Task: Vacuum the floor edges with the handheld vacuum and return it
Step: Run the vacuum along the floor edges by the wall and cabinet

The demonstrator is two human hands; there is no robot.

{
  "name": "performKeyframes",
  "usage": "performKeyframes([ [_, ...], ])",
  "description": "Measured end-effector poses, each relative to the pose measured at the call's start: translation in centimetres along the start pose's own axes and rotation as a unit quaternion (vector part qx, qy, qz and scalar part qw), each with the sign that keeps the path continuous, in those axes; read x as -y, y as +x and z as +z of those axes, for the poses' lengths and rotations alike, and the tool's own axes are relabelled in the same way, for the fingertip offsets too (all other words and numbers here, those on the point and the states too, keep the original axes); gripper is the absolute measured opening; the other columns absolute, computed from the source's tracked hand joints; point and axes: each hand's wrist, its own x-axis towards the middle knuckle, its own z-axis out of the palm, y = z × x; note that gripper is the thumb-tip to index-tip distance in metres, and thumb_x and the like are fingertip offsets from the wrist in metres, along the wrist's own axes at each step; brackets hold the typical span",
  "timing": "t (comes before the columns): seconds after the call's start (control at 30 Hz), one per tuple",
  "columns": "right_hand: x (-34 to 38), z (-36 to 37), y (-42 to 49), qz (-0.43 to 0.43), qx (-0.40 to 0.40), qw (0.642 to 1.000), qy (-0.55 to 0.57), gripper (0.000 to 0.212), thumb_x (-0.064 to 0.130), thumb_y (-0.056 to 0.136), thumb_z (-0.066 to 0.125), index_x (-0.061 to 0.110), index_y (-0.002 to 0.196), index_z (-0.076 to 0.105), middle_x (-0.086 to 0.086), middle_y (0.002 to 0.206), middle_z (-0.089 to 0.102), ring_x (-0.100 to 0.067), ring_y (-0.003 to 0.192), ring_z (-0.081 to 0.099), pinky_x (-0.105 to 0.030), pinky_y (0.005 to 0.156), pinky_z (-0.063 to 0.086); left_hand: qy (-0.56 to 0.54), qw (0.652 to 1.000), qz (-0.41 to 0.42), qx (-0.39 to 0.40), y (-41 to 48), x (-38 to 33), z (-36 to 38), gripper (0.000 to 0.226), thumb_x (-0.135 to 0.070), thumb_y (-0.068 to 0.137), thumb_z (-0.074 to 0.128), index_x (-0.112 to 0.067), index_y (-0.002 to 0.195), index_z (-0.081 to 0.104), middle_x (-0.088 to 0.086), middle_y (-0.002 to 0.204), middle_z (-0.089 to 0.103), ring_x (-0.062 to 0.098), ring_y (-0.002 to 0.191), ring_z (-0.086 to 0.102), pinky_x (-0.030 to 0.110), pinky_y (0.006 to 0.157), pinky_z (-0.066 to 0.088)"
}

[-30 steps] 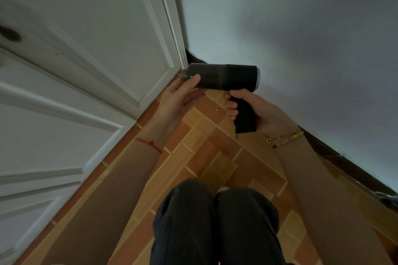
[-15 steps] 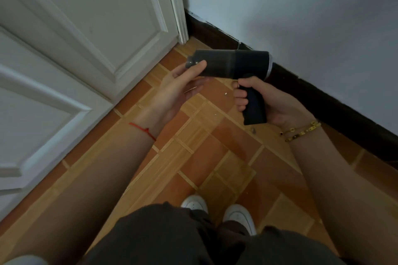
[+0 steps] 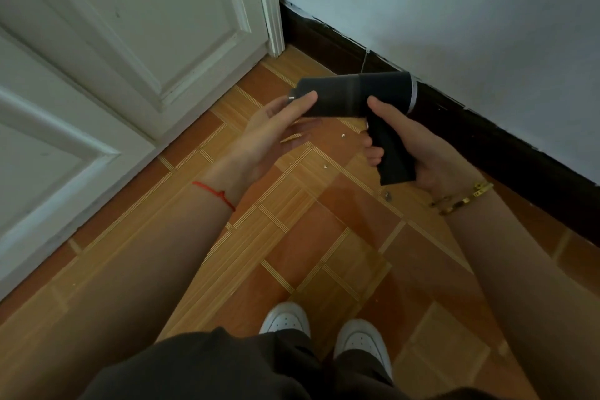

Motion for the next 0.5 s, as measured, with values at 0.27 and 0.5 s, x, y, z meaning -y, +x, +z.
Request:
performKeyframes([
  [0.27,-3.4,-2.5,1.6,-0.063,-0.176,0.956,-0.228,0.035,0.039,0.087,0.068,0.013,0.111,0.063,-0.006,0.081,0.075,-0.015,0.050,0.059,-0.024,0.048,0.053,0.475,0.870,0.030,-0.130,1.5,8.1,-3.7,0.053,-0.039,0.092,0.067,-0.016,0.137,0.053,0.001,0.138,0.058,0.019,0.122,0.057,0.030,0.097,0.047],
  [0.5,-6.2,-4.1,3.5,-0.072,-0.240,0.886,-0.389,0.032,0.040,0.087,0.068,0.008,0.084,0.068,0.003,0.066,0.072,-0.020,0.046,0.061,-0.027,0.049,0.052,0.605,0.792,-0.031,-0.070,1.9,14.1,-4.3,0.073,-0.048,0.091,0.063,-0.021,0.152,0.032,0.005,0.161,0.026,0.034,0.146,0.023,0.057,0.116,0.026],
])
